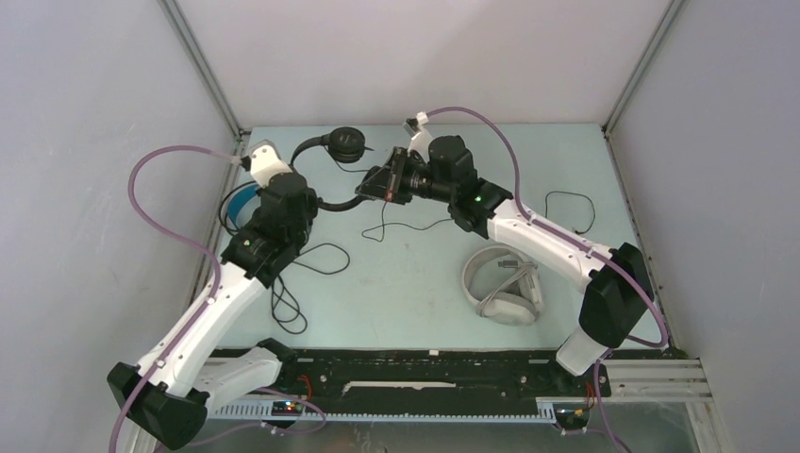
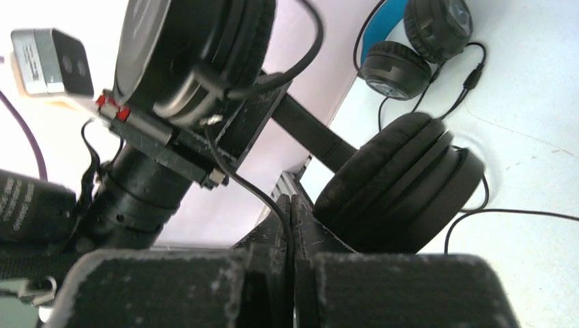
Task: Wrap the headphones
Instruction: Wrap the headphones cable around the headphones.
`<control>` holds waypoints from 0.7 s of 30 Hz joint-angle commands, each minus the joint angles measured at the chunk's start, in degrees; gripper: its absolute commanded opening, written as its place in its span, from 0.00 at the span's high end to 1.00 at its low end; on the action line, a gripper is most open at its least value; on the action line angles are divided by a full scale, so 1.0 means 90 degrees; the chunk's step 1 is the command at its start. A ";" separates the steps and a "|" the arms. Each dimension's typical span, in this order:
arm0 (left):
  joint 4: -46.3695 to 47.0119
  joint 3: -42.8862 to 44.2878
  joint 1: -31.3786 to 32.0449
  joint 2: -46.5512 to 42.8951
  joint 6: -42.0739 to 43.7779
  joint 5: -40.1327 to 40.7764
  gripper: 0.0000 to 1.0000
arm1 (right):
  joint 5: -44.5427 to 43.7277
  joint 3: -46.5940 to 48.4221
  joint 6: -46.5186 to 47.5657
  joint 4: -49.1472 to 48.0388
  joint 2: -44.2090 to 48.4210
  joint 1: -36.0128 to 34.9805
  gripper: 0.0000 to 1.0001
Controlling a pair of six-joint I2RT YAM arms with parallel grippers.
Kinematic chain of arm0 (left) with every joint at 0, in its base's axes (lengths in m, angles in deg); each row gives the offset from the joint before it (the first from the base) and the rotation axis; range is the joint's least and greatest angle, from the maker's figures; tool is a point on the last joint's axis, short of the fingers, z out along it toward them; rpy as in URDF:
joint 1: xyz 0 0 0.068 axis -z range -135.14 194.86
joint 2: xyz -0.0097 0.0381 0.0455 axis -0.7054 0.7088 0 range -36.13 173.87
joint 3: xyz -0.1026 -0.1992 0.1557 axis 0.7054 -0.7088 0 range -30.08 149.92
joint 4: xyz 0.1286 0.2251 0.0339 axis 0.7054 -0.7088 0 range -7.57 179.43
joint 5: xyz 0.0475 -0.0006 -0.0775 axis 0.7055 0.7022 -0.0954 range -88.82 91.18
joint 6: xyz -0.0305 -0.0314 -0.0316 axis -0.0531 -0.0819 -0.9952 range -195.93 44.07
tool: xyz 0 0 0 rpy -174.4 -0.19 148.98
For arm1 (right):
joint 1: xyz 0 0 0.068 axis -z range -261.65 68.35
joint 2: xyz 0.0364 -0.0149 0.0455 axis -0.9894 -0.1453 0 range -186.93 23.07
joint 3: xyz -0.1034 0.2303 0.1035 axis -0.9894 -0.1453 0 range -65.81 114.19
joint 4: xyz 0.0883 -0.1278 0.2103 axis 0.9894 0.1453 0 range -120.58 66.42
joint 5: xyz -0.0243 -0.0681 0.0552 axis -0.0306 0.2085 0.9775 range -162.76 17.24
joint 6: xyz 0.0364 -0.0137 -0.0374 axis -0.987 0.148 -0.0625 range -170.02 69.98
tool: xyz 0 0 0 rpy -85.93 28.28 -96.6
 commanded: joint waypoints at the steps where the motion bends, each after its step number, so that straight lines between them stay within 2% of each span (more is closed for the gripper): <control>1: 0.0454 0.0185 -0.0123 -0.0135 -0.0279 0.0089 1.00 | 0.0889 0.0084 0.0833 -0.0488 0.0122 -0.0123 0.97; 6: 0.0156 0.0507 -0.0180 -0.0078 -0.0329 -0.0178 1.00 | 0.1166 -0.0009 0.1972 -0.0300 -0.0004 -0.0160 0.96; 10: -0.0293 0.0811 -0.0187 -0.0031 -0.0330 -0.0282 1.00 | 0.0918 -0.0207 0.2924 -0.0381 0.0208 -0.0215 0.96; 13: -0.0603 0.1026 -0.0198 -0.0033 -0.0349 -0.0388 1.00 | 0.0497 -0.0406 0.4018 -0.0380 0.0419 -0.0378 0.96; 21: -0.1484 0.1817 -0.0268 -0.0044 -0.0441 -0.0984 1.00 | -0.0037 -0.1724 0.5177 -0.1466 0.1029 -0.0480 0.88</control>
